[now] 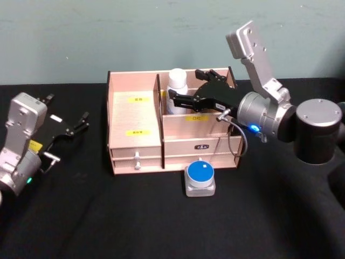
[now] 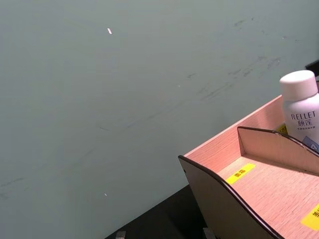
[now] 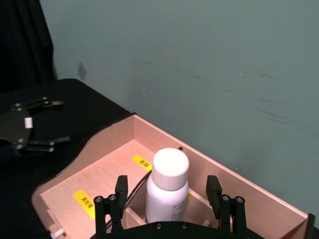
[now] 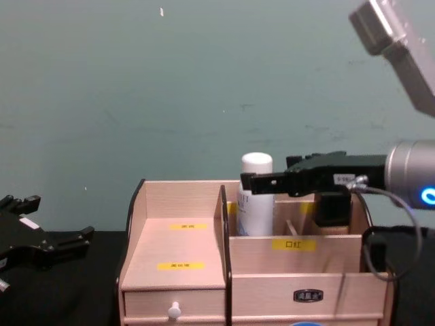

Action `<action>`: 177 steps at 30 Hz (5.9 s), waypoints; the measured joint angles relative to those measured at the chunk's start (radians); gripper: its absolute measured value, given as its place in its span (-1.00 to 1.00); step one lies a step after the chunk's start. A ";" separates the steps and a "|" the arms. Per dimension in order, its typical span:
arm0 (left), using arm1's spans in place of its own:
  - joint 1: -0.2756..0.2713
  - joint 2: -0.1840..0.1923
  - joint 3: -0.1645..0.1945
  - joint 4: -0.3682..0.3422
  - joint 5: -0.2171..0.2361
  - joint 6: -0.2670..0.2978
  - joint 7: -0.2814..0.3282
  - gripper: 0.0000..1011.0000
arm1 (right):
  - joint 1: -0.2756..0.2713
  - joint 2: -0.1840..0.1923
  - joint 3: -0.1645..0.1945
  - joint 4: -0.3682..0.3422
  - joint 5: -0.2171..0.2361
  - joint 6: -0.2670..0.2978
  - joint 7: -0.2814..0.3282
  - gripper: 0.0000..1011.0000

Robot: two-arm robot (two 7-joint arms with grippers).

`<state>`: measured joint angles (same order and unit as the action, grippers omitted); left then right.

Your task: Pick up the facial cleanser and watermelon frost from the table and place them into the tiered storage box.

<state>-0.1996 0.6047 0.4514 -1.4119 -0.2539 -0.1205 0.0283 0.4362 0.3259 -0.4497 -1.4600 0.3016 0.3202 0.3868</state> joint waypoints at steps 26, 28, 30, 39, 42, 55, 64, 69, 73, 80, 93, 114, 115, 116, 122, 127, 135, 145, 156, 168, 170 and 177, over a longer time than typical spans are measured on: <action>0.000 0.000 0.000 0.000 0.000 0.000 0.000 0.98 | -0.406 0.305 0.146 -0.533 0.171 0.223 -0.022 0.98; 0.000 0.000 0.000 0.000 0.000 0.000 0.000 0.98 | -0.423 0.315 0.147 -0.539 0.174 0.218 -0.024 0.98; 0.000 0.000 0.000 0.000 0.000 0.000 0.000 0.98 | -0.444 0.329 0.145 -0.542 0.175 0.210 -0.029 0.98; 0.000 0.000 0.000 0.000 0.000 0.000 0.000 0.98 | -0.490 0.356 0.088 -0.519 0.149 0.200 -0.048 0.98; 0.000 0.000 0.000 0.000 0.000 0.000 0.000 0.98 | -0.484 0.348 0.064 -0.496 0.119 0.199 -0.059 0.98; 0.000 0.000 0.000 0.000 0.000 0.000 0.000 0.98 | -0.441 0.287 0.021 -0.419 0.039 0.189 -0.060 0.98; 0.000 0.000 0.000 0.000 0.000 0.000 0.000 0.98 | -0.412 0.250 0.010 -0.383 0.011 0.176 -0.041 0.98; 0.000 0.000 0.000 0.000 0.000 0.000 0.000 0.98 | -0.394 0.227 0.006 -0.357 -0.006 0.170 -0.031 0.98; 0.000 0.000 0.000 0.000 0.000 0.000 0.000 0.98 | -0.384 0.210 0.005 -0.338 -0.013 0.168 -0.025 0.98; 0.000 0.000 0.000 0.000 0.000 0.000 0.000 0.98 | -0.368 0.189 0.000 -0.313 -0.029 0.164 -0.019 0.98; 0.000 0.000 0.000 0.000 0.000 0.000 0.000 0.98 | -0.344 0.156 -0.003 -0.269 -0.064 0.153 -0.011 0.98; 0.000 0.000 0.000 0.000 0.000 0.000 0.000 0.98 | -0.325 0.130 -0.006 -0.235 -0.093 0.142 -0.003 0.98; 0.000 0.000 0.000 0.000 0.000 0.000 0.000 0.98 | -0.325 0.130 -0.006 -0.236 -0.093 0.142 -0.003 0.98; 0.000 0.000 0.000 0.000 0.000 0.000 0.000 0.98 | -0.325 0.130 -0.006 -0.236 -0.093 0.142 -0.003 0.97; 0.000 0.000 0.000 0.000 0.000 0.000 0.000 0.98 | -0.325 0.131 -0.005 -0.236 -0.092 0.142 -0.003 0.75; 0.000 0.000 0.000 0.000 0.000 0.000 0.000 0.98 | -0.326 0.131 -0.005 -0.236 -0.090 0.143 -0.003 0.51; 0.000 0.000 0.000 0.000 0.000 0.000 0.000 0.98 | -0.326 0.132 -0.004 -0.237 -0.089 0.143 -0.003 0.43; 0.000 0.000 0.000 0.000 0.000 0.000 0.000 0.98 | -0.330 0.135 0.003 -0.249 -0.085 0.142 0.008 0.44; 0.000 0.000 0.000 0.000 0.000 0.000 0.000 0.98 | -0.340 0.160 0.018 -0.339 -0.051 0.163 0.038 0.44; 0.000 0.000 0.000 0.000 0.000 0.000 0.000 0.98 | -0.272 0.125 -0.031 -0.406 -0.022 0.201 0.034 0.44; 0.000 0.000 0.000 0.000 0.000 0.000 0.000 0.98 | -0.251 0.107 -0.048 -0.395 -0.026 0.203 0.024 0.44; 0.000 0.000 0.000 0.000 0.000 0.000 0.000 0.98 | -0.194 0.045 -0.090 -0.343 -0.058 0.213 -0.008 0.44</action>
<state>-0.1996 0.6046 0.4514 -1.4120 -0.2539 -0.1205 0.0283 0.2419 0.3714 -0.5394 -1.8031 0.2438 0.5334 0.3790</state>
